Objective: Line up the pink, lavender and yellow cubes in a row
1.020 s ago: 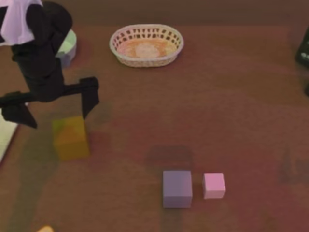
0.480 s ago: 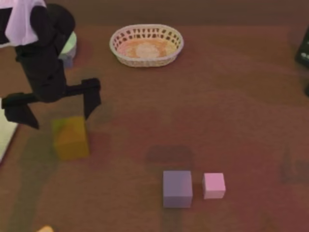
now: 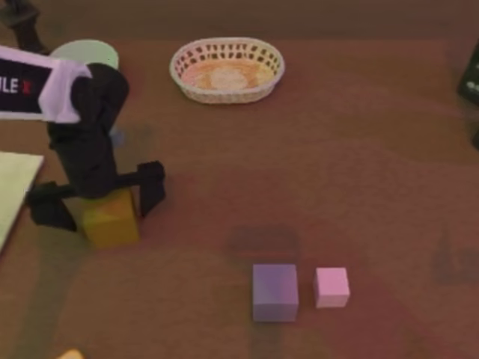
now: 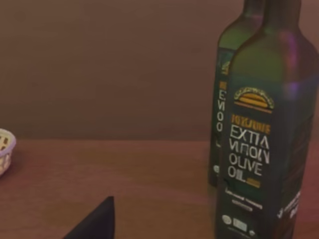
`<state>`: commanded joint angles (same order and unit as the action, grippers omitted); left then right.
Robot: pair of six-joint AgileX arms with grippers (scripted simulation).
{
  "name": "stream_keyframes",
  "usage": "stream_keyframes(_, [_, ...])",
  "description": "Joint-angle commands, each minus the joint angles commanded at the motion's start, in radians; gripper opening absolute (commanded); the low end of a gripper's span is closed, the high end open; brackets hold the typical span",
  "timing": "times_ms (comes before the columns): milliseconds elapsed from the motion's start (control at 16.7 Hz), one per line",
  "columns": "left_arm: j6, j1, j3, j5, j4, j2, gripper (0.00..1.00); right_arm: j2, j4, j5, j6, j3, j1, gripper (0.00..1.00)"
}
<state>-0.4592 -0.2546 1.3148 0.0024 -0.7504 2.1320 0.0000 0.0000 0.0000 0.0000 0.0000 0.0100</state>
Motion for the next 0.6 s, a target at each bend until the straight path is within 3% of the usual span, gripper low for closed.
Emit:
stream_keyframes(300, [0.000,0.000,-0.009,0.000,0.015,0.009,1.00,0.000,0.000,0.000,0.000,0.000,0.000,1.00])
stream_keyframes(600, [0.000,0.000,-0.009,0.000,0.015,0.009,0.62,0.000,0.000,0.000,0.000,0.000,0.000,1.00])
